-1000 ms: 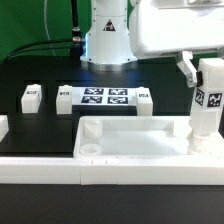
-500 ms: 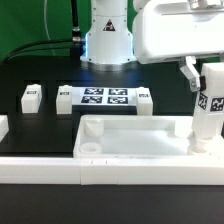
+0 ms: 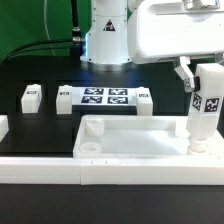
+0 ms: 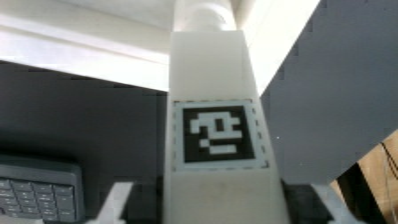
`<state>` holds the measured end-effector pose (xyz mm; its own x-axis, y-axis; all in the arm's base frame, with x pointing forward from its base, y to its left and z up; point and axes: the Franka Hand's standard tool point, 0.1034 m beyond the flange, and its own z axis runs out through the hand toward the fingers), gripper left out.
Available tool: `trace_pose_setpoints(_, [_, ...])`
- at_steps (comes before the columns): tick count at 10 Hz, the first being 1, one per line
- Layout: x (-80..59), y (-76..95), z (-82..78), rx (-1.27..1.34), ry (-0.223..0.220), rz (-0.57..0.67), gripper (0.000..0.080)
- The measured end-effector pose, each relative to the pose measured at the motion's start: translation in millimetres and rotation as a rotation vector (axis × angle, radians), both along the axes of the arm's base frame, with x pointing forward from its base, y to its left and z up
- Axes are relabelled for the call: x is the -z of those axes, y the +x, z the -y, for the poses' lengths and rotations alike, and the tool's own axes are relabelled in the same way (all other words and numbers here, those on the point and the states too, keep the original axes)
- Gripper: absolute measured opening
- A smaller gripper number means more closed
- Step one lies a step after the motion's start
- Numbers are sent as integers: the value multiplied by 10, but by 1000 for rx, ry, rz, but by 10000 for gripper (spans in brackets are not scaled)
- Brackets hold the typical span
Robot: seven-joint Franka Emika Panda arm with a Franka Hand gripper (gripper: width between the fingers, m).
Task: Assemble desk
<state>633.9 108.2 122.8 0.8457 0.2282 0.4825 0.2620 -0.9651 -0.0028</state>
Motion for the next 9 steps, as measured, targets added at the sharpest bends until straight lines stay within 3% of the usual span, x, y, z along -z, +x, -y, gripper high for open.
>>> trace_pose_setpoints(9, [83,-23,-60,-7,1,2,289])
